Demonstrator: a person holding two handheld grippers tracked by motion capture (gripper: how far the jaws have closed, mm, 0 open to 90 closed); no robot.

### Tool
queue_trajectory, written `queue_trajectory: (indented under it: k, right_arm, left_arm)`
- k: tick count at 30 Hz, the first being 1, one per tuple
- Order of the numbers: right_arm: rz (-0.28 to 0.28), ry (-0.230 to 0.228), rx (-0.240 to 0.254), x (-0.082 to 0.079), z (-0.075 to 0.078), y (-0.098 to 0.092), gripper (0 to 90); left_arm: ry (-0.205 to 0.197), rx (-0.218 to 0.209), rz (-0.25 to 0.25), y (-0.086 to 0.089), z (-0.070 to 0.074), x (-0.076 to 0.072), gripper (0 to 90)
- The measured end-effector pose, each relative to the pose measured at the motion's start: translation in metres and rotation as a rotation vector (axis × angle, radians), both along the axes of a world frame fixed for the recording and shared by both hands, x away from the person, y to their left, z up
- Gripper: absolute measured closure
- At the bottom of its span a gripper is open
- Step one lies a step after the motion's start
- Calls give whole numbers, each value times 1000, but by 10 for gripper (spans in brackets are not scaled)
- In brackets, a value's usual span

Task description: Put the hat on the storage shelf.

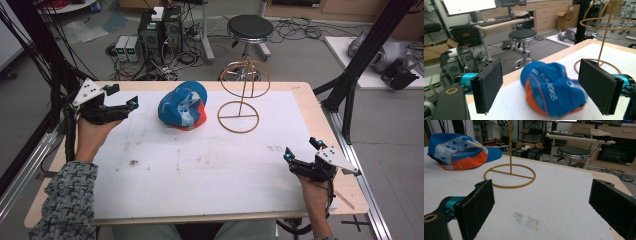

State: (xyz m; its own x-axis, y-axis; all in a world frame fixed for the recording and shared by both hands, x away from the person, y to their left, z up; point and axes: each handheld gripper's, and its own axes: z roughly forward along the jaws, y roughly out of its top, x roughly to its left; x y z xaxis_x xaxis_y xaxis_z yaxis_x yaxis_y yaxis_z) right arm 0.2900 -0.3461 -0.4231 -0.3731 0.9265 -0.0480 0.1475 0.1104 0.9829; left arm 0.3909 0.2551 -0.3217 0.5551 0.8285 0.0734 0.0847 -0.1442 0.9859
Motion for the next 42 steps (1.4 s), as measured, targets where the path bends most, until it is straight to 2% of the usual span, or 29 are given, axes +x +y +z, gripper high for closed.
queue_trajectory:
  k: [4, 6, 11, 14, 16, 19, 22, 24, 25, 26, 27, 30, 31, 34, 37, 38, 42]
  right_arm:
    - [5, -1, -8, 0, 0, 1, 54]
    - [7, -5, -13, 1, 0, 1, 54]
    - [8, 1, -18, 1, 0, 2, 54]
    - [10, 0, -21, 1, 0, 2, 54]
    - [11, 5, -21, 1, -1, 3, 54]
    - [13, 1, -25, 2, -1, 3, 54]
    - [13, 0, -27, 1, -1, 4, 54]
    - [17, 3, -27, 1, -1, 4, 54]
    - [16, 4, -31, 1, -1, 4, 54]
    - [17, 3, -32, 1, -1, 4, 54]
    - [17, 1, -35, 2, -1, 4, 54]
    - [15, 1, -43, 2, -1, 4, 54]
    - [15, 5, -43, 2, -1, 4, 54]
    - [16, 4, -45, 2, -1, 4, 54]
    - [17, 3, -47, 2, -1, 5, 54]
    - [16, 3, -47, 2, -1, 5, 54]
    - [16, 3, -49, 2, -1, 5, 54]
  left_arm:
    - [-5, 18, -35, -19, -4, 14, 208]
    - [-14, 33, -29, -30, -6, 23, 216]
    - [-32, 26, -32, -44, -5, 33, 238]
    - [-46, 24, -53, -58, -3, 44, 238]
    - [-45, 24, -64, -61, -3, 46, 238]
    - [-49, 28, -79, -74, -9, 56, 239]
    - [-47, 41, -79, -80, -16, 60, 258]
    - [-22, 68, -75, -87, -29, 69, 260]
    - [-22, 68, -75, -87, -29, 69, 261]
    - [4, 87, -83, -89, -38, 74, 264]
    - [4, 87, -83, -89, -38, 74, 270]
    - [49, 109, -90, -94, -51, 81, 290]
    - [55, 121, -89, -96, -54, 82, 298]
    - [68, 122, -93, -99, -60, 84, 331]
    - [86, 150, -96, -102, -66, 87, 402]
    - [99, 174, -87, -103, -70, 89, 421]
    - [117, 195, -85, -103, -75, 92, 501]
